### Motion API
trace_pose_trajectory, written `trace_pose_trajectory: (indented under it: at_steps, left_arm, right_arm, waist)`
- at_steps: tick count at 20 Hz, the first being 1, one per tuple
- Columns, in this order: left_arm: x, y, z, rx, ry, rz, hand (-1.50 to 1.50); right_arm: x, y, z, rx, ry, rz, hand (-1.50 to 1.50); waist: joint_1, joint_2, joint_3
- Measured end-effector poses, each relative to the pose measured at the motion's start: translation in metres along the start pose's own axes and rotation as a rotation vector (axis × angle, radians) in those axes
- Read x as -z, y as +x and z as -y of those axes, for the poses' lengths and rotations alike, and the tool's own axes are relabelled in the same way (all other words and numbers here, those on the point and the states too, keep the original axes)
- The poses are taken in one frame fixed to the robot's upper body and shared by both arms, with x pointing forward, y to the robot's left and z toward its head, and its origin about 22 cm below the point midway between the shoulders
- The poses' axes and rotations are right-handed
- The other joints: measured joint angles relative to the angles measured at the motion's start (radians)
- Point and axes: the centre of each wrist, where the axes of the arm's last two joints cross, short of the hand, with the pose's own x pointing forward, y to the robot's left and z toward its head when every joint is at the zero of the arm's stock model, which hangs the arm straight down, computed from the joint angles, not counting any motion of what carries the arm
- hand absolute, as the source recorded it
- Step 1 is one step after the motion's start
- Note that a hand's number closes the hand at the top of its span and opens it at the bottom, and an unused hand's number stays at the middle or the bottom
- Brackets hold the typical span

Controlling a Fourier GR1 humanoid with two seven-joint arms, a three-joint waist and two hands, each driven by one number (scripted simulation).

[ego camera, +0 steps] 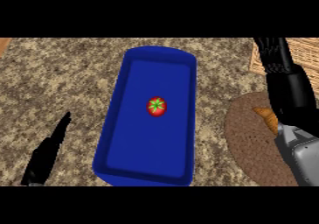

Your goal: Pick the croissant from the placemat and place it in the basket

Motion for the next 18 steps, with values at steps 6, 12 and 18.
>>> trace_pose_trajectory:
  at_steps: [6, 12, 18]
  left_arm:
    - [-0.014, 0.022, -0.031, -0.022, 0.049, 0.023, 0.00]
    - [0.007, 0.046, -0.029, -0.139, 0.054, 0.047, 0.00]
    - [0.035, 0.067, -0.037, -0.192, 0.074, 0.017, 0.00]
  right_arm:
    - [0.021, 0.001, 0.006, 0.191, 0.332, 0.030, 1.50]
    - [0.012, 0.021, -0.007, 0.107, 0.913, 0.269, -1.50]
    - [-0.030, 0.004, 0.023, 0.045, 1.054, 0.348, -1.50]
  waist:
    - [0.049, -0.009, 0.031]
    - [0.028, -0.009, 0.023]
    - [-0.010, -0.024, 0.018]
